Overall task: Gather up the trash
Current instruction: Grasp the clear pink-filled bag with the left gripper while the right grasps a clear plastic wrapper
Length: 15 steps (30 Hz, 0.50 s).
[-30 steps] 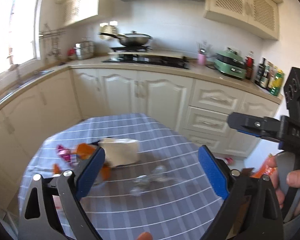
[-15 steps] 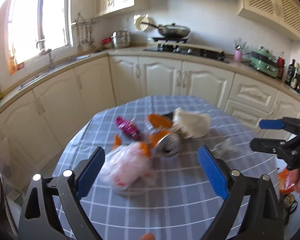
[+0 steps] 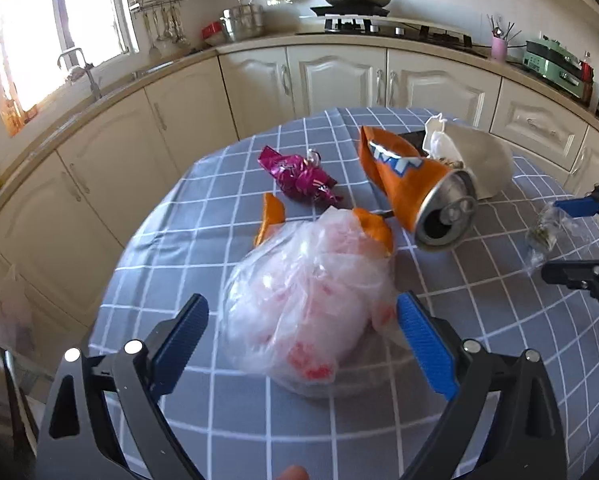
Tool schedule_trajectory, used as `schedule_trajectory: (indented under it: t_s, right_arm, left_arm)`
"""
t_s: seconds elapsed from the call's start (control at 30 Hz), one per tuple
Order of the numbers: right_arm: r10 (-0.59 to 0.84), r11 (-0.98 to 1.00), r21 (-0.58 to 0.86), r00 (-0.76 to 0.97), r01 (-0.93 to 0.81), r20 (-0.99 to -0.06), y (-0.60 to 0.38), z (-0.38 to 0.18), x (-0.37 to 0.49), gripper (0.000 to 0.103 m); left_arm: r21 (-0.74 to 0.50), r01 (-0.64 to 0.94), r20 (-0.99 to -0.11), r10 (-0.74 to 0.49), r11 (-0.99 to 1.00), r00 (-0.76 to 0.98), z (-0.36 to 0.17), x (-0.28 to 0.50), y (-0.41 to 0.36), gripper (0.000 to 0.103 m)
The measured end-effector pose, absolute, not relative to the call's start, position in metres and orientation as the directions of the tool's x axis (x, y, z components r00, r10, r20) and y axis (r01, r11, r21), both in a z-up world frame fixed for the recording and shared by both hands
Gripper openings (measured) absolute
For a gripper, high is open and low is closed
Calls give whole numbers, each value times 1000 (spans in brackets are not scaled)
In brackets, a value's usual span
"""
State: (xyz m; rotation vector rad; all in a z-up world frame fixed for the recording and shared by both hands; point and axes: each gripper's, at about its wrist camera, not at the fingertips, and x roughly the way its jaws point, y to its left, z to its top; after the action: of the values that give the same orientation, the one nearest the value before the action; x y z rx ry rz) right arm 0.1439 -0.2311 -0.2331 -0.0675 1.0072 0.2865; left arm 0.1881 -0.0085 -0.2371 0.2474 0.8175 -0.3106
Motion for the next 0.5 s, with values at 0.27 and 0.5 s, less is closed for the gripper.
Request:
schedule_trajectory:
  t_s: [0.27, 0.5]
  right_arm:
    - [254, 947, 113, 483, -302, -838, -220, -232, 141, 56]
    - [253, 931, 68, 498, -359, -829, -207, -223, 148, 68]
  left_arm:
    - [-11, 362, -764, -242, 932, 599, -239, 195, -1, 56]
    - [-10, 368, -765, -244, 930, 596, -235, 174, 0, 58]
